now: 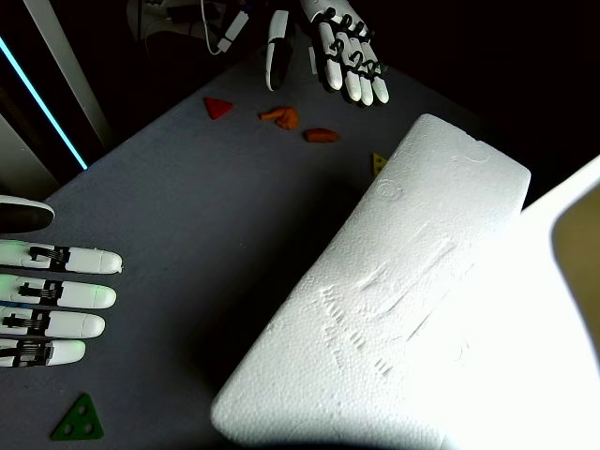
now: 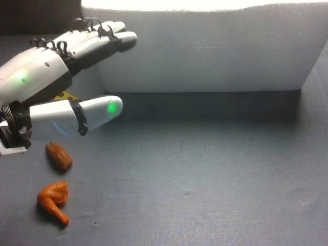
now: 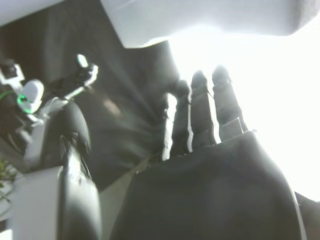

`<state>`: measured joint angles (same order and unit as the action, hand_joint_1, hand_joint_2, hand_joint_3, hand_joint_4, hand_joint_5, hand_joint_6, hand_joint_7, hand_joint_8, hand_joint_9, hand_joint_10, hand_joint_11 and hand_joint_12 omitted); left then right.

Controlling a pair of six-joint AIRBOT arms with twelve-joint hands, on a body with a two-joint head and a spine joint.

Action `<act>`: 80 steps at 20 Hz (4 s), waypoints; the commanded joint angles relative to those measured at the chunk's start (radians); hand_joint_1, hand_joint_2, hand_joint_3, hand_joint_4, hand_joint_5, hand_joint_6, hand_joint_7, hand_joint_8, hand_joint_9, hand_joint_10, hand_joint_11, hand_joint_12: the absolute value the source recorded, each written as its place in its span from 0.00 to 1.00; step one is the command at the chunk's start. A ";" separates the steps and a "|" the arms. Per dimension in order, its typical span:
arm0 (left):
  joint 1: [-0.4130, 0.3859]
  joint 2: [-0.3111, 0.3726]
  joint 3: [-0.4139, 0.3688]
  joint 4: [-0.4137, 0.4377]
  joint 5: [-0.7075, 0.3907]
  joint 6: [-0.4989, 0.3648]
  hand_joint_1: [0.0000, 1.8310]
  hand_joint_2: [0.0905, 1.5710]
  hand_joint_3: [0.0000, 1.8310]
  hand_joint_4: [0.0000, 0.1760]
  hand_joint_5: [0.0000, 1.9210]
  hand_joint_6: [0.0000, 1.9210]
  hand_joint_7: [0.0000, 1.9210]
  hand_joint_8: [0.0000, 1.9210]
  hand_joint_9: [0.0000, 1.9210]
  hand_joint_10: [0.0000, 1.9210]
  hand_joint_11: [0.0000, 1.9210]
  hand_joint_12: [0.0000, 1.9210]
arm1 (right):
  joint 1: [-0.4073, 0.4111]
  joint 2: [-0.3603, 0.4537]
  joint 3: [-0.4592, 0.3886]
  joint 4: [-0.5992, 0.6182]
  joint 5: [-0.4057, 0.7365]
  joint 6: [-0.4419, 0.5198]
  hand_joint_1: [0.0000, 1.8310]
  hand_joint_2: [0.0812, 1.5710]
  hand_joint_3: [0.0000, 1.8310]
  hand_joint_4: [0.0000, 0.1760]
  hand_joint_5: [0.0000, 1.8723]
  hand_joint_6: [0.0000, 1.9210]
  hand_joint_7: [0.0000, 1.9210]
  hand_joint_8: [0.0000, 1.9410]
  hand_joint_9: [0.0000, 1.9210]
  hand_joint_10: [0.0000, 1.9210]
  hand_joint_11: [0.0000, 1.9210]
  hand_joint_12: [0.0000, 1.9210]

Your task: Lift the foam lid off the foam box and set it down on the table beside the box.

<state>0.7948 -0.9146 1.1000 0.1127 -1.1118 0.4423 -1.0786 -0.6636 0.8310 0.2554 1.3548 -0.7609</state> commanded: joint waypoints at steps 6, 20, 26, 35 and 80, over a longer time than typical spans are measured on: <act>0.008 -0.002 0.001 -0.038 -0.137 -0.008 0.07 0.86 0.00 0.21 0.02 0.00 0.00 0.00 0.00 0.00 0.00 0.01 | 0.009 0.001 0.012 0.038 0.132 -0.009 0.25 0.86 0.00 0.00 0.00 0.00 0.00 0.00 0.00 0.00 0.00 0.08; 0.049 0.004 0.023 -0.236 -0.220 0.071 0.26 0.75 0.00 0.03 0.01 0.00 0.01 0.00 0.00 0.00 0.00 0.19 | 0.016 -0.021 0.055 0.197 0.175 -0.044 0.27 0.81 0.00 0.00 0.00 0.00 0.00 0.00 0.00 0.00 0.00 0.43; -0.006 -0.056 0.089 -0.296 -0.169 0.069 0.25 0.70 0.00 0.28 0.00 0.00 0.00 0.00 0.00 0.00 0.00 0.34 | 0.065 -0.041 0.110 0.243 0.110 -0.054 0.27 0.75 0.00 0.00 0.00 0.00 0.00 0.00 0.00 0.00 0.00 0.45; -0.004 -0.081 0.113 -0.418 -0.237 0.071 0.28 0.66 0.00 0.26 0.00 0.00 0.00 0.00 0.04 0.03 0.00 0.81 | 0.203 -0.102 0.187 0.251 -0.007 -0.085 0.33 0.75 0.00 0.01 0.00 0.00 0.00 0.00 0.00 0.17 0.00 0.90; -0.172 -0.325 0.432 -0.561 0.093 -0.031 0.34 0.65 0.00 0.00 0.00 0.00 0.00 0.00 0.00 0.00 0.00 0.00 | 0.509 -0.352 0.476 0.357 -0.243 -0.040 0.33 0.73 0.00 0.00 0.00 0.00 0.00 0.00 0.00 0.00 0.00 0.00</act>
<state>0.6346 -1.2442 1.5249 -0.4580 -0.9031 0.4210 -0.5804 -1.0306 1.2976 0.6273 0.9848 -0.8085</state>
